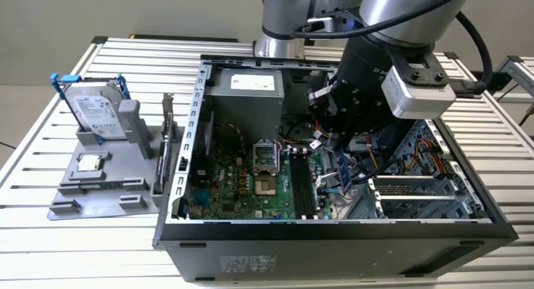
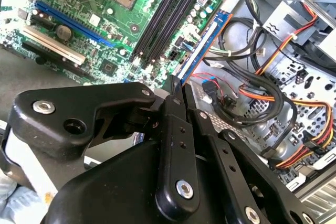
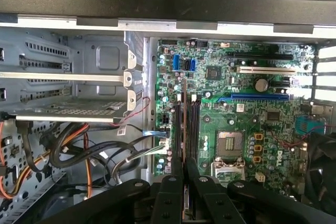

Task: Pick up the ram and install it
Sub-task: 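Insert the ram into the slot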

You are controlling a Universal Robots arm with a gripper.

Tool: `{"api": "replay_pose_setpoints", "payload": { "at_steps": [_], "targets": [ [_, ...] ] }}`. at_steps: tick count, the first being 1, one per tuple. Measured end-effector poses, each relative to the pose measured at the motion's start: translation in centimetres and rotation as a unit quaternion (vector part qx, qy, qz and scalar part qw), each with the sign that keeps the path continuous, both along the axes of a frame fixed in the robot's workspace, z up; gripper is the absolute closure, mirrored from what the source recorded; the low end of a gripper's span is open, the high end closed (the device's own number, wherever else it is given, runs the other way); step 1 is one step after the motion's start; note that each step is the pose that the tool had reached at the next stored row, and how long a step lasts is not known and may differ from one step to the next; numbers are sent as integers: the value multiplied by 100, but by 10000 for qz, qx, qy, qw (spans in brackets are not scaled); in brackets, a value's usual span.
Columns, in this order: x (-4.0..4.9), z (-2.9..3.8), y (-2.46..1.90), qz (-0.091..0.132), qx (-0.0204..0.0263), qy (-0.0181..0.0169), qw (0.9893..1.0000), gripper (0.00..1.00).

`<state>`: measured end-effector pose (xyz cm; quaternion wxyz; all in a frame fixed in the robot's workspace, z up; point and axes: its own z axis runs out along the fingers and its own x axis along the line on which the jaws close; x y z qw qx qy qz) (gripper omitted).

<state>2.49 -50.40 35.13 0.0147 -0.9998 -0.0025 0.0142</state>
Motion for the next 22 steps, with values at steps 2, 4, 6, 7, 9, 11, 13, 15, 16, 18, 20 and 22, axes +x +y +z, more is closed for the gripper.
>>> {"api": "replay_pose_setpoints", "payload": {
  "at_steps": [2,4,6,7,9,11,13,15,16,18,20,22],
  "targets": [
    [0,-4,0,0,0,-1,10000,100],
    [0,-10,0,0,0,-1,10000,100],
    [0,-16,0,0,0,-2,10000,100],
    [0,-19,0,0,0,-2,10000,100],
    [0,-26,0,0,0,-3,10000,100],
    [0,-33,0,0,0,-4,10000,100],
    [0,-40,0,0,0,-5,10000,100],
    [0,-48,0,0,0,-7,10000,100],
    [0,-51,0,0,0,-8,10000,100],
    [0,-59,0,0,-1,-9,10000,100],
    [0,-68,0,0,0,-12,10000,100],
    [0,-76,0,0,0,-14,10000,100]
  ]
}}
